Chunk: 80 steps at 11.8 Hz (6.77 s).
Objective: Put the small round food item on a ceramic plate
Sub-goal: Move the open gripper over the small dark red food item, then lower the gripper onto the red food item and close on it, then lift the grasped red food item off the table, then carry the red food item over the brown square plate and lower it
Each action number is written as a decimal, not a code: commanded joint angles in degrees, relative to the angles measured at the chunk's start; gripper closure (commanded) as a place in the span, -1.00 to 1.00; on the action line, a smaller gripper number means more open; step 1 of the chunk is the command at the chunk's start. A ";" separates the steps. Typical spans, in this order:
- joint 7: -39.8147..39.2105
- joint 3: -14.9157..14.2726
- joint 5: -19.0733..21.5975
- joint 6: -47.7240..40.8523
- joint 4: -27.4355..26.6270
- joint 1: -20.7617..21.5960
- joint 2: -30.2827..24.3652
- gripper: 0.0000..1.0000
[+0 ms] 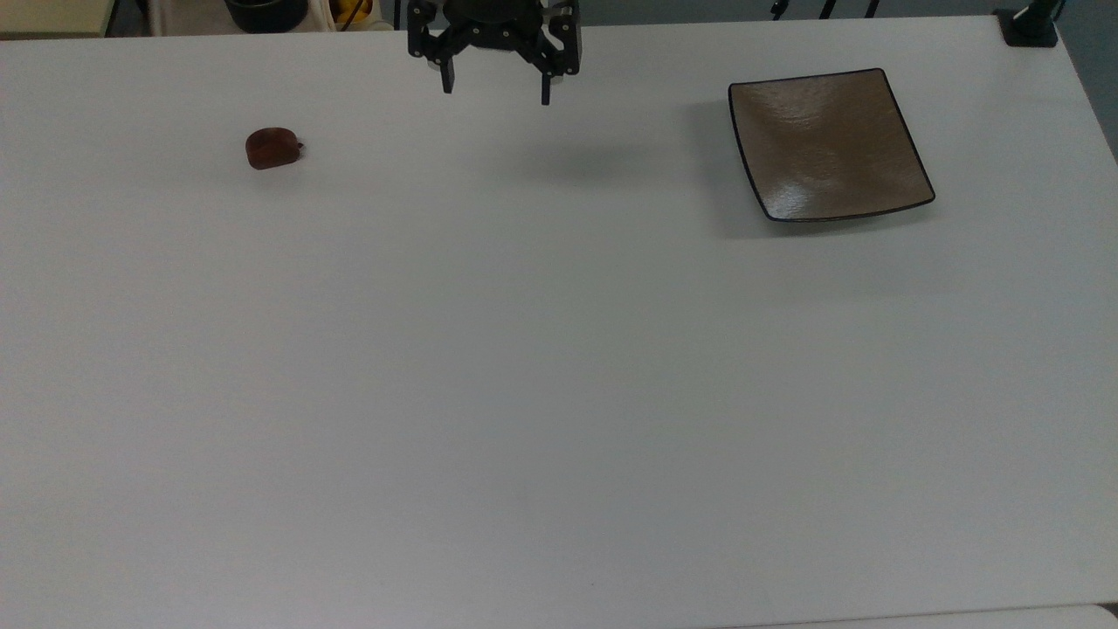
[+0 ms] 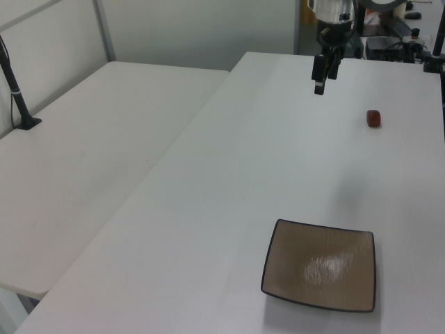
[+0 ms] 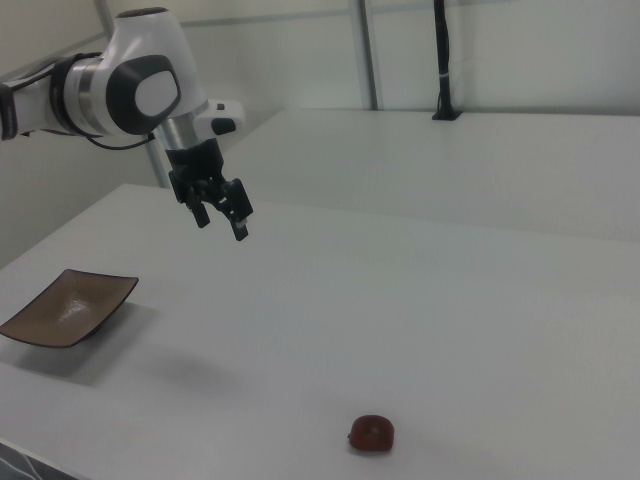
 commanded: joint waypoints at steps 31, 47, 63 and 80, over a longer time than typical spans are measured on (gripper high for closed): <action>25.15 -30.18 2.68 29.98 -25.62 -2.86 5.11 -1.00; 23.30 -28.34 2.07 30.10 -20.36 -2.51 6.53 0.49; 53.34 7.87 3.65 12.07 -3.74 2.67 7.58 0.47; 65.58 23.96 0.84 30.88 0.30 11.38 18.92 -1.00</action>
